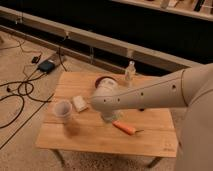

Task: Place the pepper in the ceramic bowl

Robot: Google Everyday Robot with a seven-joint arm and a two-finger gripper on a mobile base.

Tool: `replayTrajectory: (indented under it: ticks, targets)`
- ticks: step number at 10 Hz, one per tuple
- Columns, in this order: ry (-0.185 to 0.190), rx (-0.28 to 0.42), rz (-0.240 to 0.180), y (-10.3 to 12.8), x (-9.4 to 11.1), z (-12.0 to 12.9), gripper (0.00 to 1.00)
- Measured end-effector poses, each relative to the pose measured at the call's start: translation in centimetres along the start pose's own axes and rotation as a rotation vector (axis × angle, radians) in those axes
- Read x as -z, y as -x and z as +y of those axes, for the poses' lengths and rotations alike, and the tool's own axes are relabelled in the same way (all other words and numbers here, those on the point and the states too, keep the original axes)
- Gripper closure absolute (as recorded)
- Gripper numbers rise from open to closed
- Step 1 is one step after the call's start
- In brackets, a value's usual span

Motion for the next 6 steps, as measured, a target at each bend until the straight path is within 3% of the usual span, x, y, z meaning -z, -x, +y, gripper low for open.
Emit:
replayTrajectory:
  ticks: [3,6]
  targets:
    - [0.033,0.112,0.024,-0.4,-2.1,-1.1,0.35]
    - [0.046,0.236,0.111,-1.3,-4.6,-1.2,0.35]
